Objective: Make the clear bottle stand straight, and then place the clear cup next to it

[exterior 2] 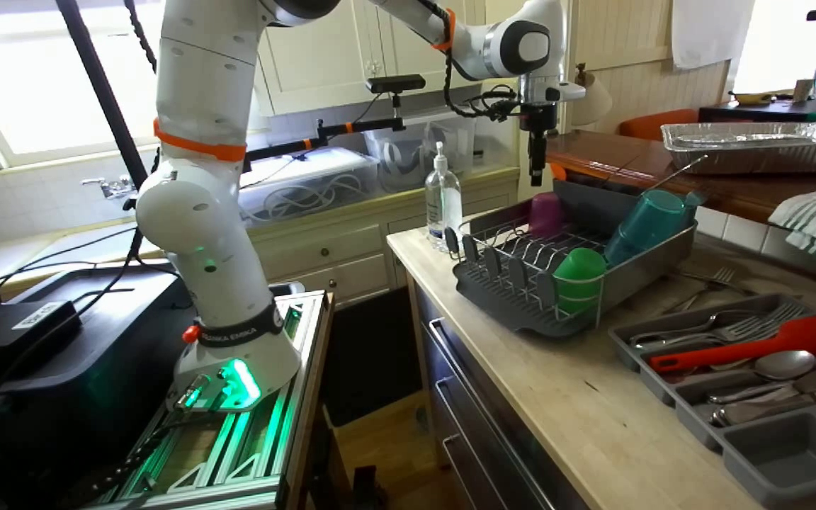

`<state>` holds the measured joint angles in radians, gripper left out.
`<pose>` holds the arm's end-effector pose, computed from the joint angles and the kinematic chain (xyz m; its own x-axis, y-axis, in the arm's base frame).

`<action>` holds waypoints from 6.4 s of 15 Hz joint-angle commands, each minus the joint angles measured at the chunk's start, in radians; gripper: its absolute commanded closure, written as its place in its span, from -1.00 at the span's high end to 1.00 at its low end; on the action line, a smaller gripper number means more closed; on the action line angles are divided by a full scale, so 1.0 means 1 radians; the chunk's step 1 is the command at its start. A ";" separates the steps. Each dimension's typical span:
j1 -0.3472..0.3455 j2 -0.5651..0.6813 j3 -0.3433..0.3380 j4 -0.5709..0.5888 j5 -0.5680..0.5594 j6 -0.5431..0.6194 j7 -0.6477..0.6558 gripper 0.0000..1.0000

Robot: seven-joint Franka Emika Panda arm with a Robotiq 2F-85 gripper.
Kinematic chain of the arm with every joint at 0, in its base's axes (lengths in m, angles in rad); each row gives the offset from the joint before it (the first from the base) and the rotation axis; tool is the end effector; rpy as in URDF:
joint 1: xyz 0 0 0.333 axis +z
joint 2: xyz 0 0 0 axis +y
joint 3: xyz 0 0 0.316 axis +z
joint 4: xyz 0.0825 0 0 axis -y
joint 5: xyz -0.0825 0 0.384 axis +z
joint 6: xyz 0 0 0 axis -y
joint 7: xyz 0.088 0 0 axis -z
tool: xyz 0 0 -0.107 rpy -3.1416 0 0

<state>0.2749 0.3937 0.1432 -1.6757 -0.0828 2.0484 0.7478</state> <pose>0.6085 0.2551 0.3754 0.9549 -0.2968 0.0001 -0.2967 -0.9546 0.0246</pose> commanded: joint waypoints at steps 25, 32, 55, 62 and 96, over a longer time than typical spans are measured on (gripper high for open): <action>0.008 0.075 -0.061 -0.016 0.036 0.164 -0.218 1.00; 0.017 0.092 -0.080 -0.013 0.023 0.145 -0.163 0.17; -0.023 -0.208 0.024 -0.090 0.248 0.071 -0.275 -0.15; 0.046 -0.089 0.080 -0.033 0.180 0.037 -0.323 -0.15; 0.099 0.011 0.010 0.138 0.089 -0.128 -0.177 0.99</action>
<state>0.4435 0.5600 0.1438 -1.4070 -0.0592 1.8882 0.6241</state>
